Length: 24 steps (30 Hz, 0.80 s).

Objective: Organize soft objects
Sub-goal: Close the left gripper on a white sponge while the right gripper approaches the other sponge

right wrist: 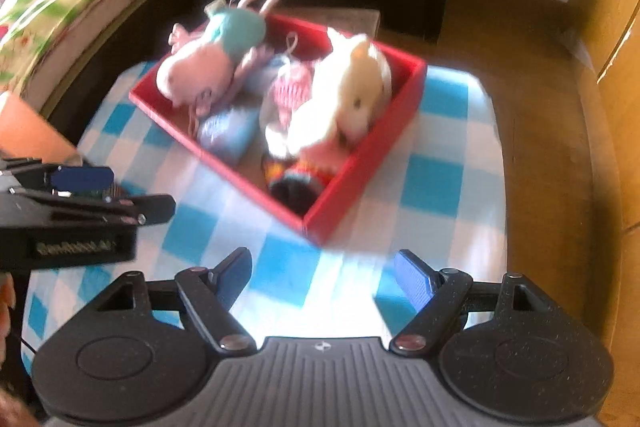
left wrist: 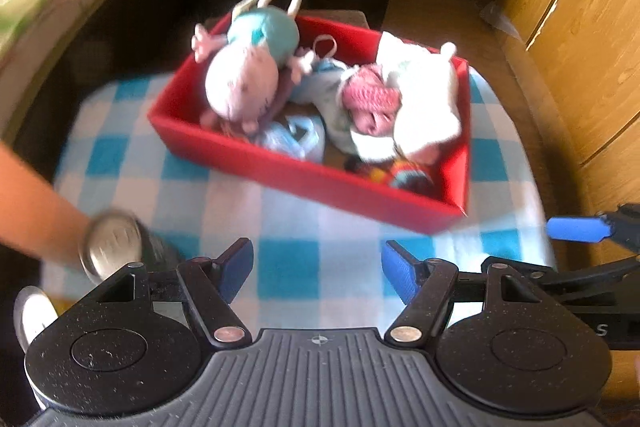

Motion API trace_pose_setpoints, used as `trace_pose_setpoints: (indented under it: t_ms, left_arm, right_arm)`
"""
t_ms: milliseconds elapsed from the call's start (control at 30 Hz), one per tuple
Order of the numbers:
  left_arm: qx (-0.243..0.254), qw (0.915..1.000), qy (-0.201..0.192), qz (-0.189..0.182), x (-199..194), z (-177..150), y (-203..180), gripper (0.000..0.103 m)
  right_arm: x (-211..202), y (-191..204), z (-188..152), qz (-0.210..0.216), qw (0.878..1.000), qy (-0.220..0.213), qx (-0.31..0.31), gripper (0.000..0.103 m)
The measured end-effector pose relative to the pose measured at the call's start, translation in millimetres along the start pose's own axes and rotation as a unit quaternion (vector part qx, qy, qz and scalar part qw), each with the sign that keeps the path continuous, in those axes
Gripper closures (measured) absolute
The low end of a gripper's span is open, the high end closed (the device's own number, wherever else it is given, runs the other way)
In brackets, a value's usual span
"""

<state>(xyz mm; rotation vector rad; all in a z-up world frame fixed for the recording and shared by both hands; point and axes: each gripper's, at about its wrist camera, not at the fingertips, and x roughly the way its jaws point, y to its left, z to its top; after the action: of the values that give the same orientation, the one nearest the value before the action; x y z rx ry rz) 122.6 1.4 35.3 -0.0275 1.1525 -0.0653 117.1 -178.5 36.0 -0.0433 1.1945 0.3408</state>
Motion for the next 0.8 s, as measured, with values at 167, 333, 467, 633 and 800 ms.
trace_pose_setpoints:
  t_ms: [167, 333, 467, 633, 800]
  left_arm:
    - [-0.032, 0.9983, 0.026, -0.040, 6, -34, -9, 0.035]
    - [-0.050, 0.9970, 0.038, -0.045, 9, -59, -21, 0.036]
    - [-0.084, 0.9944, 0.037, -0.053, 7, -71, -29, 0.038]
    - [-0.108, 0.9920, 0.039, -0.052, 9, -89, -47, 0.038]
    - [-0.136, 0.9889, 0.043, -0.043, 18, -103, -67, 0.038]
  right_arm:
    - [1, -6, -25, 0.001, 1.000, 0.016, -0.008, 0.046]
    - [0, -11, -45, 0.006, 1.000, 0.024, -0.013, 0.046]
    - [-3, -18, -58, 0.008, 1.000, 0.025, -0.008, 0.046]
    - [-11, -32, -71, 0.013, 1.000, 0.026, -0.011, 0.046]
    - [-20, -54, -88, 0.015, 1.000, 0.021, -0.002, 0.045]
